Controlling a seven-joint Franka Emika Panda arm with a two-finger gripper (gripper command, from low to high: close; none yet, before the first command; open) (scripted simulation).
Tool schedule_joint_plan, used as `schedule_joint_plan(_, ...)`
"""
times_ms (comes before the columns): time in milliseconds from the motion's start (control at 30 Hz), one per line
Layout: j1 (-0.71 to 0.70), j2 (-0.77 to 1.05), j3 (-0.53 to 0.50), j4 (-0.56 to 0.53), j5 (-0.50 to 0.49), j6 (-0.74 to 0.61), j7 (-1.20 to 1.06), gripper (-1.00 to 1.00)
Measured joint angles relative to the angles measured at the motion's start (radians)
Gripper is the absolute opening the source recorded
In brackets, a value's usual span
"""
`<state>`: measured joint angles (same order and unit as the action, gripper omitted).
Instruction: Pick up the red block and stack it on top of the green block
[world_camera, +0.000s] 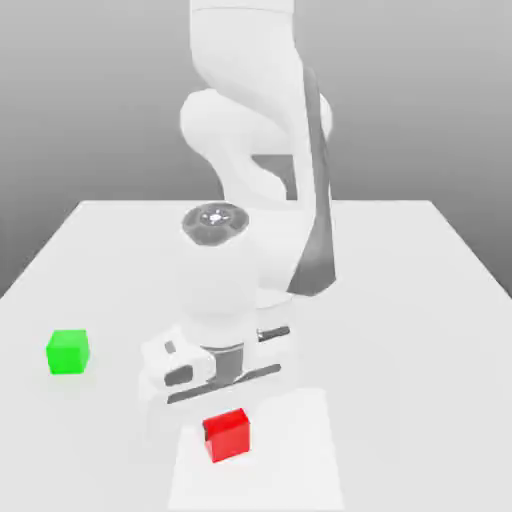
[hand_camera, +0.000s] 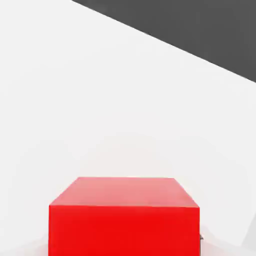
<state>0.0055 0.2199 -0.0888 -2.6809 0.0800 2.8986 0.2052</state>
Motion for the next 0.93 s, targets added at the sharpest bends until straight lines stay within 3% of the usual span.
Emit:
schedule_joint_plan(133,0.001,-0.136,-0.025,-0.021,-0.055,-0.114,0.045,-1.0)
schedule_joint_plan(333,-0.288,-0.252,-0.139,-0.064,-0.14,-0.18,0.237,-1.0)
schedule_joint_plan(567,-0.528,-0.351,-0.285,-0.114,-0.192,-0.226,0.443,-1.0)
schedule_joint_plan(733,-0.524,-0.238,-0.308,-0.114,-0.082,-0.12,0.384,-1.0)
schedule_joint_plan(833,-0.539,-0.145,-0.269,-0.111,0.029,-0.038,0.307,-1.0)
schedule_joint_plan(867,-0.548,-0.122,-0.255,-0.11,0.055,-0.018,0.288,1.0)
schedule_joint_plan(933,-0.548,-0.122,-0.255,-0.11,0.055,-0.018,0.288,1.0)
